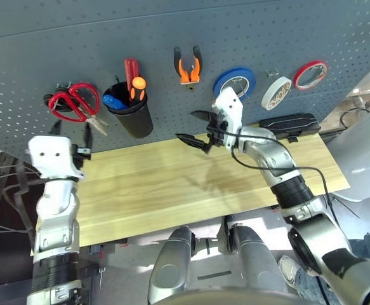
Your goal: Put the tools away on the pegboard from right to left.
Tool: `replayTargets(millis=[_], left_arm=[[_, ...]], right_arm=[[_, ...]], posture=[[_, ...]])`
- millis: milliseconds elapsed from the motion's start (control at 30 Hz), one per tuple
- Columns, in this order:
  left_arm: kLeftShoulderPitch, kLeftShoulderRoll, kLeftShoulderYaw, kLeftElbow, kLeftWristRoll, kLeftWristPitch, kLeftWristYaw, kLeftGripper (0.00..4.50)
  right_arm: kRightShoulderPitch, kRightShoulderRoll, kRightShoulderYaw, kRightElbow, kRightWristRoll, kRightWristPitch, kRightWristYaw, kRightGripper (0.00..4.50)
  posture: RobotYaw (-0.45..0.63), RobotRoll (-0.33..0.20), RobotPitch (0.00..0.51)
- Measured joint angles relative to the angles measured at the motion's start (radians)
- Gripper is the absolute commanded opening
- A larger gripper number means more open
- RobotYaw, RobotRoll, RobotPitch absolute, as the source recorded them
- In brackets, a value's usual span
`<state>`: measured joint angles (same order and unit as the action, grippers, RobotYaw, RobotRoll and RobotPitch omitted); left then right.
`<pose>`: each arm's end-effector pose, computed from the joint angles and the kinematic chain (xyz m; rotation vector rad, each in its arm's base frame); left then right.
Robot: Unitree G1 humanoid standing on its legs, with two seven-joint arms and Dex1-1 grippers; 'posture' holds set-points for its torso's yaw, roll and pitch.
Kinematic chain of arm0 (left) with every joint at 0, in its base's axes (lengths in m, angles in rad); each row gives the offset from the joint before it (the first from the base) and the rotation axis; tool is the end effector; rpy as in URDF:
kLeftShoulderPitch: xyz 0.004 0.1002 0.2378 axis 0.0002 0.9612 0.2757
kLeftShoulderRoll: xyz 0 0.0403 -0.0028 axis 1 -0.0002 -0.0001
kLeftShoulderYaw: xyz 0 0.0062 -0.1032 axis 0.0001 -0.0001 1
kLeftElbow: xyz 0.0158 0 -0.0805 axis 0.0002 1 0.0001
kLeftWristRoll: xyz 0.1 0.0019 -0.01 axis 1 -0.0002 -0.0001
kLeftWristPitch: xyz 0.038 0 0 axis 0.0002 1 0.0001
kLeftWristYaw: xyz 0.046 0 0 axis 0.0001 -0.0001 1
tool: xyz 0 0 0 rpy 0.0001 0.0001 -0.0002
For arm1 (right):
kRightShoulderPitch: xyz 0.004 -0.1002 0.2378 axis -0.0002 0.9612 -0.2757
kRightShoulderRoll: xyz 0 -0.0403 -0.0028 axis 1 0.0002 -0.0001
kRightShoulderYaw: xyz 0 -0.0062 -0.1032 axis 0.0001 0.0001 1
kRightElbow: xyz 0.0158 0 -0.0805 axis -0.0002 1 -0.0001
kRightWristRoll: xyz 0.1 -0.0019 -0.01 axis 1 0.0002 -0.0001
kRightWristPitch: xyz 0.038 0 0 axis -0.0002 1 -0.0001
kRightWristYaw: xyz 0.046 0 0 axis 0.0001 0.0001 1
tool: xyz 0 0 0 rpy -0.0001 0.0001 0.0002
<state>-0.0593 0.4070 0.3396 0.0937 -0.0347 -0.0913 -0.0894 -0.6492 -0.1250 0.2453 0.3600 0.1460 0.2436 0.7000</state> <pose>0.2024 0.2873 0.0855 0.3629 -0.1154 0.2427 0.3074 -0.0928 0.1192 -0.1519 0.0585 1.0292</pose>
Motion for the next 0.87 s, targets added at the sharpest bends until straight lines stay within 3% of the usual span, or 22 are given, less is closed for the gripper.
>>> replayTargets(millis=[300, 467, 867], left_arm=[[-0.047, -0.037, -0.068, 0.174, 0.003, 0.089, -0.023, 4.49], [-0.070, -0.048, -0.083, 0.240, 0.015, 0.110, 0.004, 4.49], [-0.082, -0.077, -0.118, 0.232, 0.046, 0.156, 0.059, 4.49]], right_arm=[[0.025, 0.008, -0.130, 0.246, -0.039, -0.041, -0.254, 4.50], [0.029, -0.052, -0.216, 0.337, -0.045, -0.047, -0.347, 4.50], [-0.046, -0.181, -0.294, 0.498, -0.045, -0.098, -0.303, 4.50]], posture=[[0.03, 0.000, 0.226], [-0.01, 0.000, 0.233], [-0.01, 0.000, 0.230]])
